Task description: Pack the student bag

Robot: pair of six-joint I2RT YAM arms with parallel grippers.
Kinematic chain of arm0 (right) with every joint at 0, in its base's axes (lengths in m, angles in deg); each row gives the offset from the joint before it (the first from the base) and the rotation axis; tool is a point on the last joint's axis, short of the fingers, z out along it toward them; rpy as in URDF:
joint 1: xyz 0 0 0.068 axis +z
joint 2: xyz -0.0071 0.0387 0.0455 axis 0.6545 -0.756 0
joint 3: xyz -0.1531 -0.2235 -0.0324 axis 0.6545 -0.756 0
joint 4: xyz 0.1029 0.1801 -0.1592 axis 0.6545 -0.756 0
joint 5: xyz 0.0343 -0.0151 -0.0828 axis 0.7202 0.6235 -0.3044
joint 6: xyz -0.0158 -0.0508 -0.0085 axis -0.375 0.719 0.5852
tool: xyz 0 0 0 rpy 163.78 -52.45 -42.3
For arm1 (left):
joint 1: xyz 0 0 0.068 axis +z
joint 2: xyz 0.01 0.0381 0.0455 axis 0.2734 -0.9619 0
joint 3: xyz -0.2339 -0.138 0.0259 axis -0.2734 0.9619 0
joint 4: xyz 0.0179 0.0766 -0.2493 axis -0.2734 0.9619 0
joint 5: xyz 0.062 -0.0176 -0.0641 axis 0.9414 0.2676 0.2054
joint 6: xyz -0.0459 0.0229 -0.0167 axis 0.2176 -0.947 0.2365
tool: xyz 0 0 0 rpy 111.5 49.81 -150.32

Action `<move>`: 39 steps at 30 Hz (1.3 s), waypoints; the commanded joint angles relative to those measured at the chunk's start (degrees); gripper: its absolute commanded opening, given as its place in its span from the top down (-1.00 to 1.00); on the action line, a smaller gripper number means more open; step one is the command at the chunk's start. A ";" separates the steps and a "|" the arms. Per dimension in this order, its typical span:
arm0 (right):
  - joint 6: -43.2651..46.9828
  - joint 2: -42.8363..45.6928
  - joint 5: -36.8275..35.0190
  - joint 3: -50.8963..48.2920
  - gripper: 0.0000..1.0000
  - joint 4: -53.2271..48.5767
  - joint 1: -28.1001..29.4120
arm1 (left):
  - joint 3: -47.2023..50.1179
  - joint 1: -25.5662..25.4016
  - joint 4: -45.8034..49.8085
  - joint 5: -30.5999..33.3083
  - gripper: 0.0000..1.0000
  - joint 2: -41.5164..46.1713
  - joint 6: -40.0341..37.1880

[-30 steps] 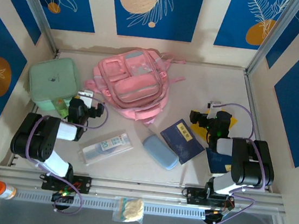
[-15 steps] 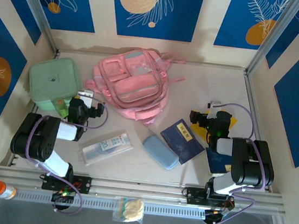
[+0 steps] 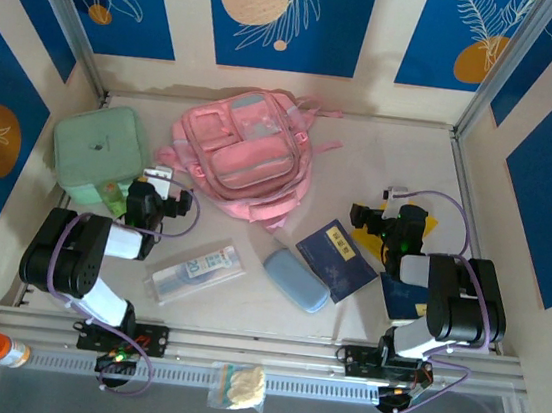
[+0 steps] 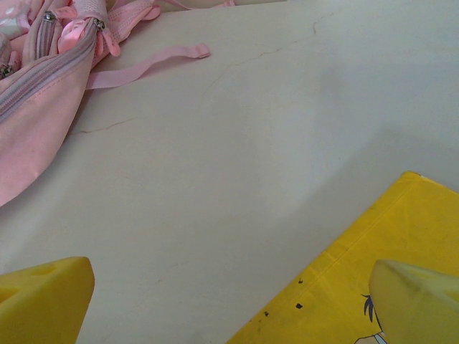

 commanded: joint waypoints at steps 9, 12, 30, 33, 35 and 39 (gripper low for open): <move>-1.07 -0.26 1.57 1.91 -0.98 1.26 -0.67 | -1.02 0.67 -2.28 -1.46 -0.99 -0.61 -0.77; -1.19 2.17 1.15 3.65 -0.98 -3.47 -0.66 | -0.33 0.66 -2.40 -0.84 -0.99 1.12 -0.33; -30.15 22.55 -1.68 17.63 -0.98 -47.13 -8.16 | -3.20 0.67 29.66 5.55 -0.99 37.47 22.96; -31.87 20.76 3.58 19.57 -0.98 -51.52 -9.37 | -3.70 0.76 34.51 5.92 -0.99 39.50 27.55; -31.02 21.21 3.14 20.08 -0.98 -53.72 -7.11 | -7.60 0.76 44.83 5.95 -0.99 39.62 32.14; -32.39 19.71 2.91 23.48 -0.98 -60.67 -1.53 | -10.90 0.02 53.50 -3.00 -0.99 39.53 36.49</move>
